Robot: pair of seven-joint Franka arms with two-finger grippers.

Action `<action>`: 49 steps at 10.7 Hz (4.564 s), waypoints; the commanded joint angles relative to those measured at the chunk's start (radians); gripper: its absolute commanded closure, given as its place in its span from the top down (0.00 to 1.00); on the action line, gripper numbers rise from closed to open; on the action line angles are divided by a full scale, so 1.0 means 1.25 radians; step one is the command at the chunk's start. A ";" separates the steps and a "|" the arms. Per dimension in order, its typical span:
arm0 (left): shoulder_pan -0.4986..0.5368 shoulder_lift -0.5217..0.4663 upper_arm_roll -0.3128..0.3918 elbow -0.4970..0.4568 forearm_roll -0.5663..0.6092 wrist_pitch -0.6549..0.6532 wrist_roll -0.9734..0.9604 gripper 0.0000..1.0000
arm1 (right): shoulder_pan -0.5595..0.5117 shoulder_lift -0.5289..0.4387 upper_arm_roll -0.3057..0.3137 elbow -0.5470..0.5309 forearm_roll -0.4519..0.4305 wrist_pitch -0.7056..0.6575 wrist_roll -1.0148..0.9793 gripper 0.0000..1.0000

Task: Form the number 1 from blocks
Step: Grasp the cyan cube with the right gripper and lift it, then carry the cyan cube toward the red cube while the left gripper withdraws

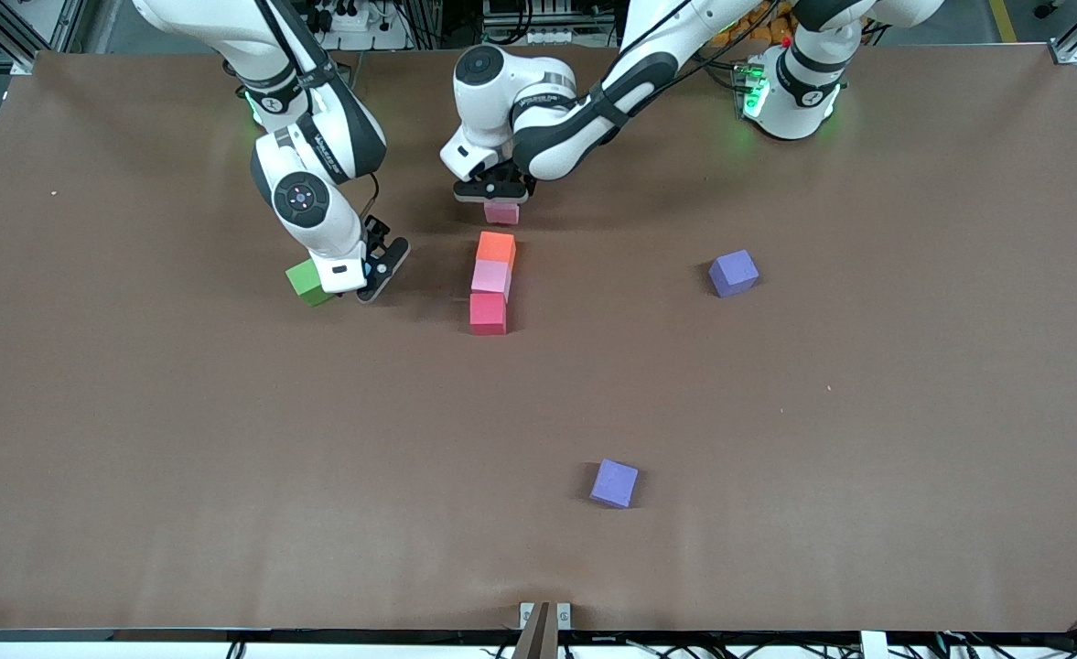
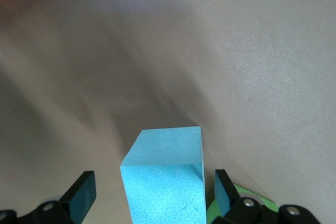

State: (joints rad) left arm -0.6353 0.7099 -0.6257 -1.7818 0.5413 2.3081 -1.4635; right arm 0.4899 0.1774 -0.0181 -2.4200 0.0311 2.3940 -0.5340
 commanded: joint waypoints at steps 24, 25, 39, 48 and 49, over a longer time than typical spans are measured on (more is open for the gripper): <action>-0.026 -0.031 0.053 0.080 -0.033 -0.121 0.055 1.00 | -0.039 0.247 0.000 0.539 0.170 -0.176 0.226 0.00; -0.023 -0.050 0.053 0.082 -0.048 -0.136 0.057 1.00 | -0.037 0.250 0.000 0.543 0.182 -0.175 0.241 0.00; 0.443 -0.119 0.040 0.123 -0.119 -0.201 0.357 1.00 | 0.072 0.359 -0.003 0.665 0.237 -0.158 0.517 0.00; 0.670 -0.218 0.040 0.130 -0.120 -0.304 0.637 1.00 | 0.090 0.399 -0.005 0.725 0.158 -0.152 0.697 0.00; 0.677 -0.239 0.043 0.125 -0.138 -0.328 0.671 1.00 | 0.092 0.400 -0.005 0.725 0.146 -0.152 0.734 0.00</action>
State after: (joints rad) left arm 0.1957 0.4686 -0.5654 -1.6032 0.4089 1.9452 -0.6814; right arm 0.6005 0.6538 -0.0249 -1.5488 0.2462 2.2069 0.3108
